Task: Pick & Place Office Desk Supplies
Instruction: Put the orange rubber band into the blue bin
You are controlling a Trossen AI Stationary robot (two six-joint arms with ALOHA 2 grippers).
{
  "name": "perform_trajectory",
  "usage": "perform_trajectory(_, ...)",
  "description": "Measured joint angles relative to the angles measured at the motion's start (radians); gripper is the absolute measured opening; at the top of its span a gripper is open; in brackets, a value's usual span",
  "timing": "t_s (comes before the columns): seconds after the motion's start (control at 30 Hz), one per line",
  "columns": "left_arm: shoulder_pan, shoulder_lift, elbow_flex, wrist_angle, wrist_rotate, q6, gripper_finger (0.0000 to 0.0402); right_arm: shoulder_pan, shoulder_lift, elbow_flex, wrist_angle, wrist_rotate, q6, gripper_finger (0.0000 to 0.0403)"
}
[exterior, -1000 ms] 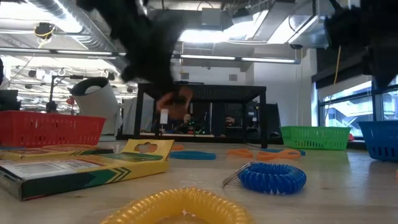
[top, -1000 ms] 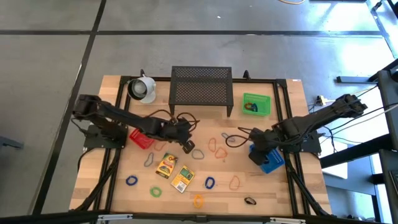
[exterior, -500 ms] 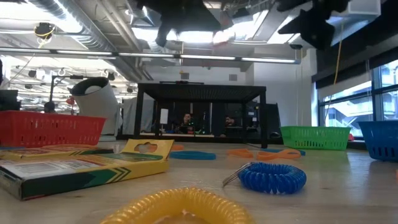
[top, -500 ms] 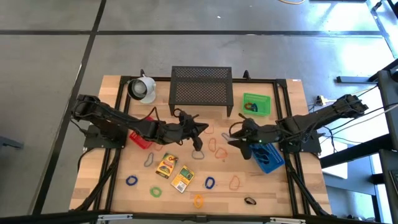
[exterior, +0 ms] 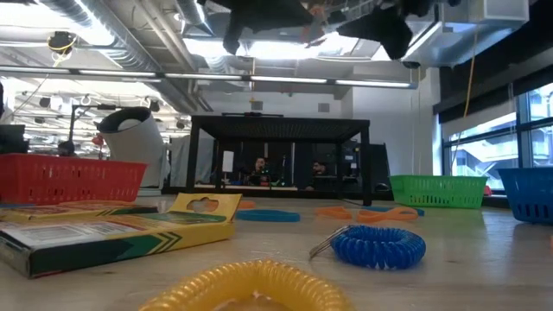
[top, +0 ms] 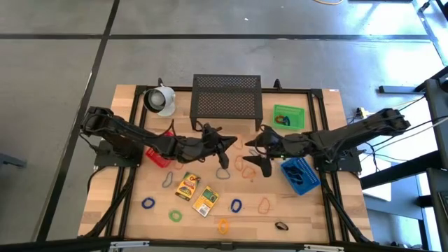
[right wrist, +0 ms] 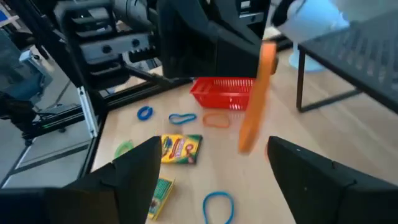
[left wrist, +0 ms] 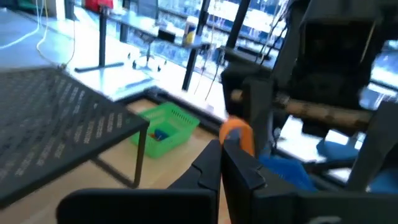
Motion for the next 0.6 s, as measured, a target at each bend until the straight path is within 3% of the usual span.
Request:
perform_trajectory(0.47, -0.001, 0.000, 0.001, 0.010, 0.025, 0.055, 0.0002, -0.072, 0.091, 0.000, 0.115, 0.048, -0.036, 0.0296)
perform_trajectory(0.6, -0.001, 0.000, 0.001, 0.008, 0.025, 0.063, 0.0003, -0.074, 0.092, 0.000, 0.112, 0.032, -0.036, 0.0279)
